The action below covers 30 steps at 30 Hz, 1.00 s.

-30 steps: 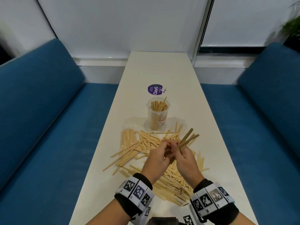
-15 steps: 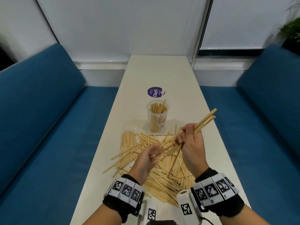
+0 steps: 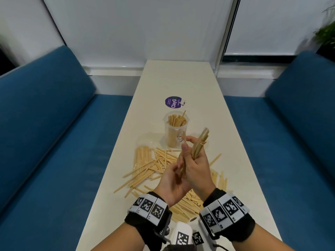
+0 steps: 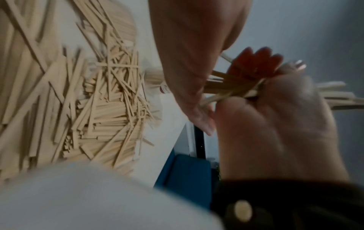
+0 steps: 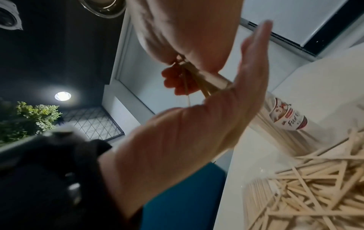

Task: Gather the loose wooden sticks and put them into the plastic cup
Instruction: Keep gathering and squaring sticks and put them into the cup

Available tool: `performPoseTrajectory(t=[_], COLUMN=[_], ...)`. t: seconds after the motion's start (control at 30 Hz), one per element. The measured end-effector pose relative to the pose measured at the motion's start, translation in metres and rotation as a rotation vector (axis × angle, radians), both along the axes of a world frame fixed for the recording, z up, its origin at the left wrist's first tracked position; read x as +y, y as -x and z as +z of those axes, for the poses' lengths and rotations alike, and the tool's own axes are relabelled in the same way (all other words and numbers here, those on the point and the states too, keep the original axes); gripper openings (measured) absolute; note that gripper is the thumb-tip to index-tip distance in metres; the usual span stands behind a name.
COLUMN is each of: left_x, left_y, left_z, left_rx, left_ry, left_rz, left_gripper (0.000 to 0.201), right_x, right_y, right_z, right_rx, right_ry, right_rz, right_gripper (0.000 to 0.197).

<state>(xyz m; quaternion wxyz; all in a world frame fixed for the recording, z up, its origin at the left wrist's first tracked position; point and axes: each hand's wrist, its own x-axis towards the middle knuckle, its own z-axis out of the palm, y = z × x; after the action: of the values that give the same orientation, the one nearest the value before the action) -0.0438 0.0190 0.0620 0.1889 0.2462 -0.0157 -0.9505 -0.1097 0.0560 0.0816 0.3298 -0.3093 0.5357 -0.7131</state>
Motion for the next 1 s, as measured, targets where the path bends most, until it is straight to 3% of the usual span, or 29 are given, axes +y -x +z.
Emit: performPoseTrajectory(t=[0.1,0.2,0.37,0.43,0.53,0.67,0.73,0.77,0.9,1.0], left_x=[-0.003,-0.004,-0.006,-0.007,-0.014,-0.039,-0.048,-0.048,-0.038,-0.029], left_y=[0.003,0.004,0.010,0.010,0.006,0.008,0.013,0.017,0.039,0.049], left_z=[-0.009,-0.016,-0.006,-0.006,-0.014,-0.039,-0.053,-0.058,-0.074,-0.088], left_rx=[-0.080,-0.156,-0.029,-0.066,-0.343,-0.933,-1.134,-1.207,-1.419,-1.496], left_ry=[0.013,0.069,0.087,0.187,0.443,1.192,1.420,1.479,1.609,1.646], left_rz=[-0.038,-0.075,-0.037,-0.123,-0.355,-0.616,-0.730,-0.791,-1.014,-1.082], left_gripper=[0.022,0.031,0.036,0.031,0.035,0.017,0.015,0.020,0.079,0.093], right_x=[-0.001,-0.002,-0.004,0.002,0.014,0.039,0.055,0.063,0.091,0.105], right_y=[0.008,0.015,0.012,0.017,0.034,0.067,0.079,0.084,0.090,0.089], right_z=[0.008,0.014,0.004,0.001,0.002,-0.004,-0.015,-0.020,-0.038,-0.046], right_rx=[-0.047,-0.090,-0.027,-0.026,-0.081,-0.137,-0.125,-0.125,-0.154,-0.159], right_ry=[-0.005,0.007,-0.057,-0.148,-0.184,-0.221,-0.291,-0.317,-0.397,-0.461], right_rz=[-0.042,-0.089,-0.055,-0.028,-0.027,-0.171,-0.230,-0.251,-0.273,-0.270], right_gripper=[0.028,0.035,0.037,0.041,0.050,0.050,0.053,0.053,0.052,0.052])
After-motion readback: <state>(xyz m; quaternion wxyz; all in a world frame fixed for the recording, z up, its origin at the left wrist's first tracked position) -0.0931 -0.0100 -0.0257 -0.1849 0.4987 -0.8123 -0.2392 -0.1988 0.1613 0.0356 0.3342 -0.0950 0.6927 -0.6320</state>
